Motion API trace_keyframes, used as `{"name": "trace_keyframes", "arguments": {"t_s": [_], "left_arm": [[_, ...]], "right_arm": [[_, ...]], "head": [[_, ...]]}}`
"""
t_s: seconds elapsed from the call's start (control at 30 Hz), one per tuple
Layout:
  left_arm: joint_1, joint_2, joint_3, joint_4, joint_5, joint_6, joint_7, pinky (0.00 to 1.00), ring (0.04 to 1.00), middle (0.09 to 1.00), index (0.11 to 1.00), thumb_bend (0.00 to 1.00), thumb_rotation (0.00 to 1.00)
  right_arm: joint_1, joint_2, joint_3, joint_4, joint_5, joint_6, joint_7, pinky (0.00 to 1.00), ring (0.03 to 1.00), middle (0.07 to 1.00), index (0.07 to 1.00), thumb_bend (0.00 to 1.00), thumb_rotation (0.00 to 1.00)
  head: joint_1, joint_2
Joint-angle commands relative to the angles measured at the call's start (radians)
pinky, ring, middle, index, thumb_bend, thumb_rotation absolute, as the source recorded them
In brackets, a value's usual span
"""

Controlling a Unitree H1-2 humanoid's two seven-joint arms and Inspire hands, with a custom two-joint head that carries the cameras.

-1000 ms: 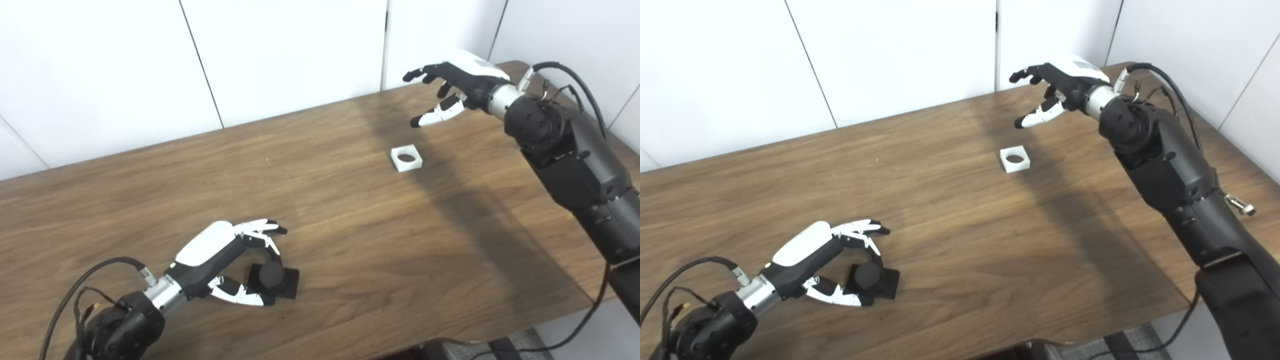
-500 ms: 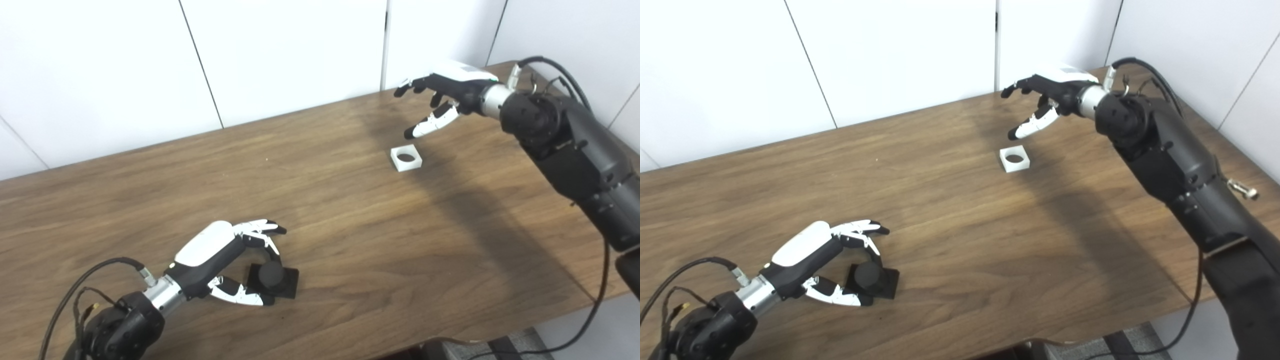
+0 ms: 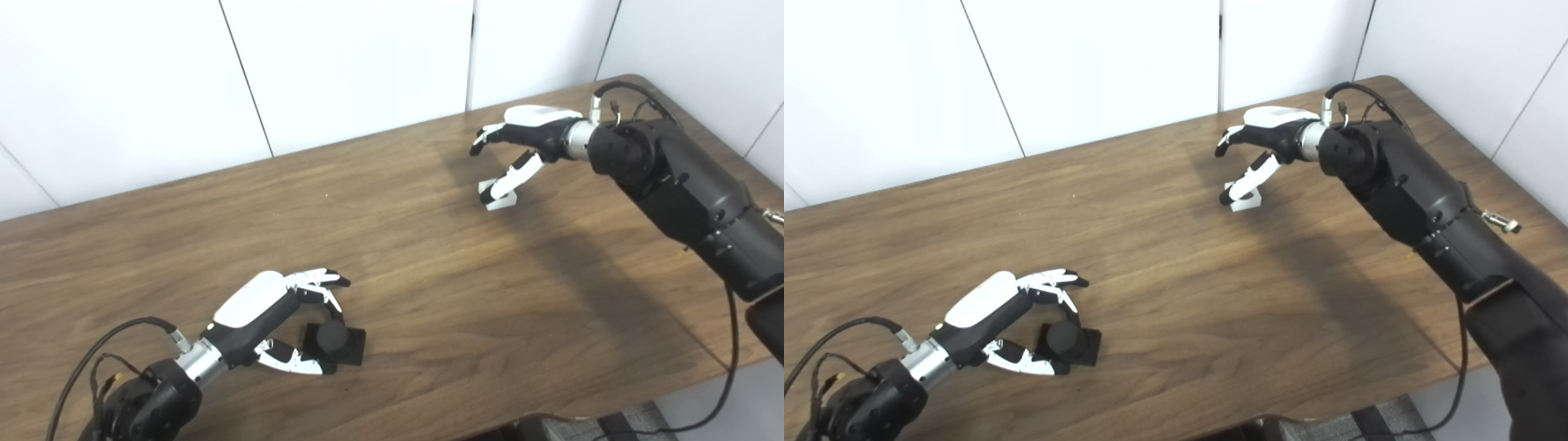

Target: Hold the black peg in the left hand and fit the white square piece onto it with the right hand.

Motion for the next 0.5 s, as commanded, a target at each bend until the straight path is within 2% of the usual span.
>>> {"name": "trace_keyframes", "arguments": {"t_s": [0.0,0.17,0.3,0.47], "left_arm": [[0.014,0.032,-0.02,0.02,0.096,0.055,-0.032,0.88,0.917,0.865,0.49,0.52,0.06],[0.012,0.034,-0.02,0.027,0.099,0.05,-0.026,0.88,0.917,0.864,0.491,0.52,0.06],[0.013,0.033,-0.019,0.029,0.101,0.052,-0.023,0.88,0.92,0.865,0.491,0.52,0.06],[0.018,0.031,-0.017,0.042,0.092,0.04,-0.013,0.89,0.919,0.865,0.491,0.52,0.06]], "right_arm": [[-0.05,-0.019,-0.009,-0.002,-0.014,-0.024,-0.009,0.96,0.975,0.961,0.836,0.96,0.62],[-0.057,-0.016,0.002,0.015,-0.032,-0.033,0.0,0.99,0.983,0.961,0.833,0.96,0.59],[-0.063,-0.015,0.007,0.034,-0.038,-0.022,0.011,1.0,1.0,0.977,0.84,0.97,0.51],[-0.067,-0.015,0.011,0.064,-0.054,-0.021,0.013,1.0,1.0,0.981,0.845,0.98,0.49]], "head": [[-0.001,0.001],[0.005,-0.001],[0.011,-0.004],[0.016,-0.006]]}}
